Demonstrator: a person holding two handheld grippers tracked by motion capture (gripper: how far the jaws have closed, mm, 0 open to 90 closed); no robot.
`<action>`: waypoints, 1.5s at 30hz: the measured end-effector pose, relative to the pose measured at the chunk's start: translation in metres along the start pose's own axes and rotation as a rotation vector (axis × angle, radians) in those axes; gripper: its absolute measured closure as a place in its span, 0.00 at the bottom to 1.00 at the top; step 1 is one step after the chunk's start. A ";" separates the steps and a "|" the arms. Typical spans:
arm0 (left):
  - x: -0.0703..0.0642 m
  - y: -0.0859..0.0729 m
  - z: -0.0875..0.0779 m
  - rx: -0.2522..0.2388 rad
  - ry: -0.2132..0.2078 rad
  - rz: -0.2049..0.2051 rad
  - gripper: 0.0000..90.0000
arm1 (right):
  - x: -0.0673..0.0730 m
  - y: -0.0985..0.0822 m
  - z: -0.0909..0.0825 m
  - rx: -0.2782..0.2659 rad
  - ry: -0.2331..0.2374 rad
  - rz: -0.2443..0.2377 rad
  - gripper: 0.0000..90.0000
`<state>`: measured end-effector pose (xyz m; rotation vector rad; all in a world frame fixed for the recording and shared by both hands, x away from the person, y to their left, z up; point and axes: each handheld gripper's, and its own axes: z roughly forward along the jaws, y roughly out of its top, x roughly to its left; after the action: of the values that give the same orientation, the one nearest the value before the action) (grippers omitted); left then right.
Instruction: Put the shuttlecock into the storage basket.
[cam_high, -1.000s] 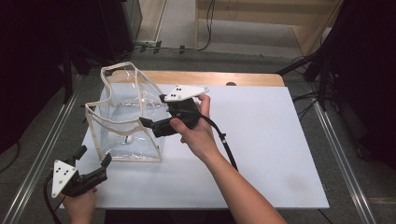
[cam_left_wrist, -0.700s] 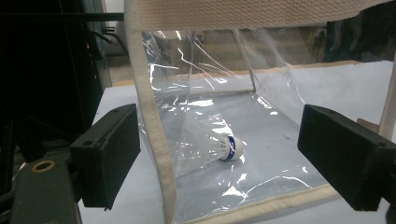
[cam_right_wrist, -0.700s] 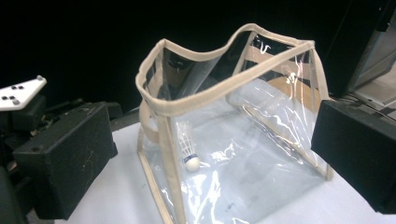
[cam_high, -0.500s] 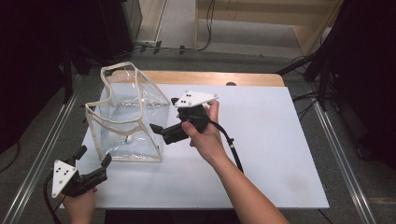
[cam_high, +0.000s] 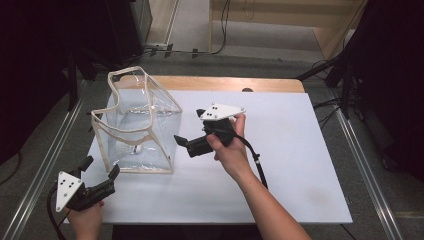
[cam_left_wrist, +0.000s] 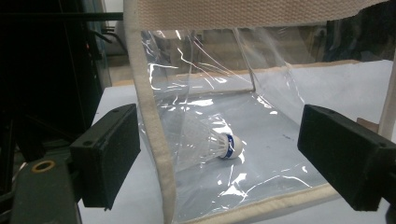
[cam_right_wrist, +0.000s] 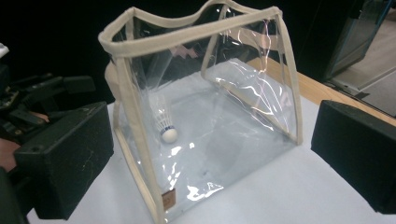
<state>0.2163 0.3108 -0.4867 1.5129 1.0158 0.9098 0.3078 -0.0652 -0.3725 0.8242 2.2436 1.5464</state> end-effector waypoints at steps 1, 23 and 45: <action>0.000 0.000 0.000 0.000 0.000 0.000 0.15 | -0.001 -0.002 0.000 0.002 -0.005 -0.002 0.00; 0.000 0.000 0.000 0.002 0.002 0.003 0.15 | -0.020 -0.039 -0.019 0.007 -0.071 0.029 0.00; 0.000 0.000 0.000 0.004 0.002 0.007 0.15 | -0.038 -0.082 -0.037 0.030 -0.143 0.077 0.00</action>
<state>0.2159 0.3106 -0.4867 1.5198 1.0148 0.9148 0.2940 -0.1374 -0.4372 1.0067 2.1608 1.4410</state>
